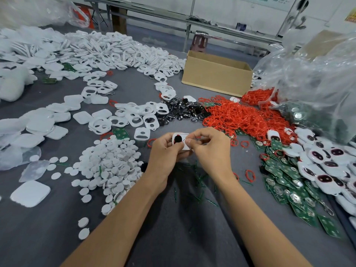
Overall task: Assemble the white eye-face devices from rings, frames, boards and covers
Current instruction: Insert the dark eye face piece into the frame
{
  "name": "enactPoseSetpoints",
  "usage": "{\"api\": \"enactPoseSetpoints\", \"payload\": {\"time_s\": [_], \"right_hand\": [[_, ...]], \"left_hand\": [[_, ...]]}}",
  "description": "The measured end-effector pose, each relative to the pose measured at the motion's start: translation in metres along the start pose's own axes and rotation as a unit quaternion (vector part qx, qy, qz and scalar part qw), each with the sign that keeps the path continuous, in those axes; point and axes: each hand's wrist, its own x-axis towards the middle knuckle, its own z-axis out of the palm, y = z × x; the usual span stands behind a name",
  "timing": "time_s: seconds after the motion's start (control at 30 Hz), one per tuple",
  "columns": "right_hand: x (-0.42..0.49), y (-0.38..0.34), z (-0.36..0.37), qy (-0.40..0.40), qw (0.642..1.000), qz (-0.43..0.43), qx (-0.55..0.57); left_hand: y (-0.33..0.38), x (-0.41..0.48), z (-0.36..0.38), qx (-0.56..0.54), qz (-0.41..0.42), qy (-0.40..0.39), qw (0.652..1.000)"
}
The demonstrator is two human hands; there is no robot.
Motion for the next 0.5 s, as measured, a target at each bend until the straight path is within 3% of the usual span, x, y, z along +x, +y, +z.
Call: {"api": "enactPoseSetpoints", "payload": {"time_s": [0.5], "right_hand": [[0.0035, 0.0009, 0.0015, -0.027, 0.998, 0.032, -0.051]], "left_hand": [[-0.0056, -0.0003, -0.0005, 0.083, 0.026, 0.021, 0.996]]}}
